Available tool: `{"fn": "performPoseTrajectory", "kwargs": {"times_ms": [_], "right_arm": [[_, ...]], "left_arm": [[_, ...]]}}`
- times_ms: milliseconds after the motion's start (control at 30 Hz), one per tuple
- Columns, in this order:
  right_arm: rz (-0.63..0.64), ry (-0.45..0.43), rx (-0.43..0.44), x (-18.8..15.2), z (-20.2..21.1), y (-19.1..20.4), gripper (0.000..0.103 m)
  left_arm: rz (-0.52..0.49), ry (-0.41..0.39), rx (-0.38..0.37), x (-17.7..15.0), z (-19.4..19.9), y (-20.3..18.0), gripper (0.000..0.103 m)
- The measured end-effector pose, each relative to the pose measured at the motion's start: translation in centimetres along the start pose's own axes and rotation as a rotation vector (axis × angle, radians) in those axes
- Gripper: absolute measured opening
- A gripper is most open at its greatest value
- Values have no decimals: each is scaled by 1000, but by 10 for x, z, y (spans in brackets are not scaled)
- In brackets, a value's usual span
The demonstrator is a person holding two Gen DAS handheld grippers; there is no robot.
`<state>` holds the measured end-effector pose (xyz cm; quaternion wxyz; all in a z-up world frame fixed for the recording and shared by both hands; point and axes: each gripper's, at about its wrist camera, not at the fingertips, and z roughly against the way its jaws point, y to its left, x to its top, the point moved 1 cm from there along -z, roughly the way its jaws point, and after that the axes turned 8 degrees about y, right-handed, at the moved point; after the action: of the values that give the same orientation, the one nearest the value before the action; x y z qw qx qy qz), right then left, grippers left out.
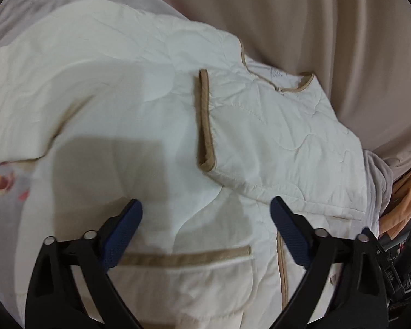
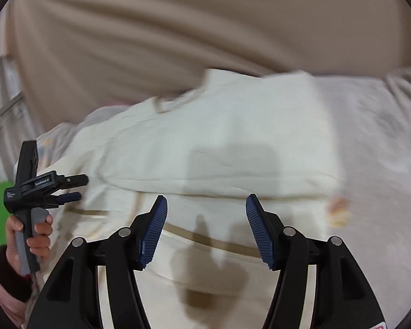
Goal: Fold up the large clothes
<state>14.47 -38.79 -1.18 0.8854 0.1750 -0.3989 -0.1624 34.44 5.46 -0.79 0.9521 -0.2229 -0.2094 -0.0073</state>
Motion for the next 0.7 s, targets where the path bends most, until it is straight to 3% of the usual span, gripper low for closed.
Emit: {"fn": "performPoseTrajectory", "kwargs": {"times_ms": [33,200,233,400,500,533,633,700], "right_arm": [[-39,8,13,-3,3,-15,60],[-173,31,89,-6,0,-54,60],[-181,28,101,-1,-3,-55,60],[-253,-3,148,30,-29,-43,58],[-231,-38,175,42,-25,-35,22],[-207,-45,166,43,-26,-31,6],[-195,66,79,33,-60,-32,0],[-197,115,29,21,-77,-40,0]], "left_arm": [[-5,7,-14,3,-6,-4,80],[-43,28,-73,23,-19,-29,14],[-54,6,-75,28,-14,-35,10],[-89,-194,-70,51,43,-44,6],[-80,-239,-6,61,54,-33,6],[-78,-236,38,63,47,-28,6],[-53,-147,118,58,3,-5,6],[-23,-90,124,50,-28,9,6]]}}
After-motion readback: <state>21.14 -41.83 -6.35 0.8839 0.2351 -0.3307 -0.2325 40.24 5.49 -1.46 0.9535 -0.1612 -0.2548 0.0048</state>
